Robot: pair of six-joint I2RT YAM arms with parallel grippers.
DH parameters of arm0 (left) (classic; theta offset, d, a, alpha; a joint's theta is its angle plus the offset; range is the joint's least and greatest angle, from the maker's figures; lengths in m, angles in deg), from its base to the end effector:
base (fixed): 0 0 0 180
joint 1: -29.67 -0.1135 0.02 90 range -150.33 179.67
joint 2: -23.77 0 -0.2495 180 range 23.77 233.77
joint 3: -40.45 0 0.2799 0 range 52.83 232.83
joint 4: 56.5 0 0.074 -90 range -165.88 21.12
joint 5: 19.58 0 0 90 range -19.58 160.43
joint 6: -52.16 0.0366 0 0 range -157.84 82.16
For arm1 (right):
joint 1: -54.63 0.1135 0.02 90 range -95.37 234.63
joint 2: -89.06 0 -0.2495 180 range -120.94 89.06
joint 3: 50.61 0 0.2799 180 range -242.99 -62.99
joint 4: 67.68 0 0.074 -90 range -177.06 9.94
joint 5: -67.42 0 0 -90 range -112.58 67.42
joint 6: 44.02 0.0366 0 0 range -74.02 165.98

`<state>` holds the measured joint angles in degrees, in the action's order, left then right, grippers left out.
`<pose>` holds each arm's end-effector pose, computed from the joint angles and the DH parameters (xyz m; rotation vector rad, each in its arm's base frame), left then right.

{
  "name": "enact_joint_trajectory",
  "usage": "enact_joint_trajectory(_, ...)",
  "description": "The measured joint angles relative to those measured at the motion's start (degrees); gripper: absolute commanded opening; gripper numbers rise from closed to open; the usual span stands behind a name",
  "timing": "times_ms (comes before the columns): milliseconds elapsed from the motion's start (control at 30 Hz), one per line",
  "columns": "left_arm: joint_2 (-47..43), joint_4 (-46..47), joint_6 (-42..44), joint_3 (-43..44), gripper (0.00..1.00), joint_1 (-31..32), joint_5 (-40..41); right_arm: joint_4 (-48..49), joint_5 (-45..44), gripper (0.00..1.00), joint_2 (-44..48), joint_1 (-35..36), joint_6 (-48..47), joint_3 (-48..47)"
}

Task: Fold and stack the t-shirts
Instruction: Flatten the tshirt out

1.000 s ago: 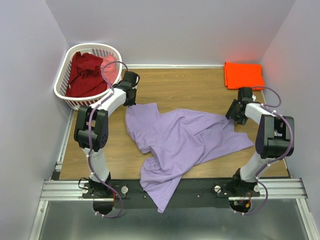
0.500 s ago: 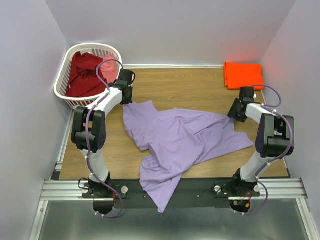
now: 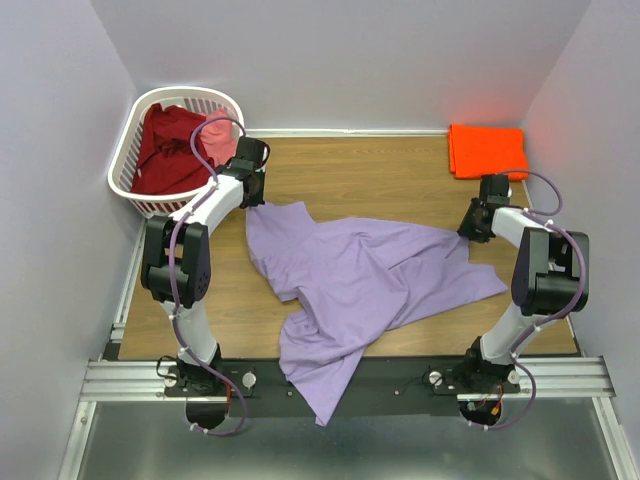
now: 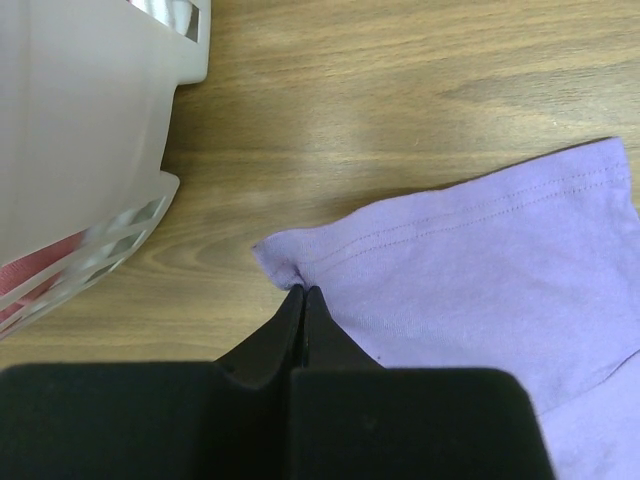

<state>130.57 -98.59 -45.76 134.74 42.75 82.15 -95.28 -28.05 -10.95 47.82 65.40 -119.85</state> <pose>0.4195 -0.0898 0.2022 0.0306 2.4980 0.1070 0.3588 -0.0464 0.1220 0.6200 2.5073 -0.0423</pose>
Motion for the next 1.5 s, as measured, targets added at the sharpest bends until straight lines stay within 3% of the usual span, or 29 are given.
enact_joint_trajectory(133, -0.2, 0.0, 0.0, 0.0, 0.0, 0.0, -0.2, -0.1, 0.0, 0.32, 0.0, 0.5, 0.0, 0.0)
enact_joint_trajectory(267, -0.4, 0.0, 0.1, 0.0, 0.0, 0.0, -0.4, -0.3, 0.4, 0.07, -0.1, 0.8, 0.5, 0.0)
enact_joint_trajectory(333, -0.8, 0.0, 0.1, 0.0, 0.0, 0.0, -0.5, -0.2, 0.8, 0.01, -0.3, 0.9, 1.0, -0.1)
enact_joint_trajectory(567, -2.2, 0.1, 0.5, -0.1, 0.0, -0.1, -1.2, -4.5, 1.1, 0.01, -1.5, 1.1, 3.3, -3.8)
enact_joint_trajectory(733, -6.7, 0.2, 0.6, 1.8, 0.0, -0.6, -3.9, -11.4, 1.3, 0.0, 0.5, 1.5, 4.2, -12.2)
enact_joint_trajectory(1033, -19.4, 2.3, 0.7, 24.2, 0.0, -0.6, -4.4, -10.5, -2.9, 0.0, 20.9, 1.8, 3.6, -32.5)
enact_joint_trajectory(1500, -53.5, 7.3, 2.5, 26.1, 0.0, -0.6, -6.2, -11.6, -11.5, 0.0, 49.8, 1.8, -0.5, -35.1)
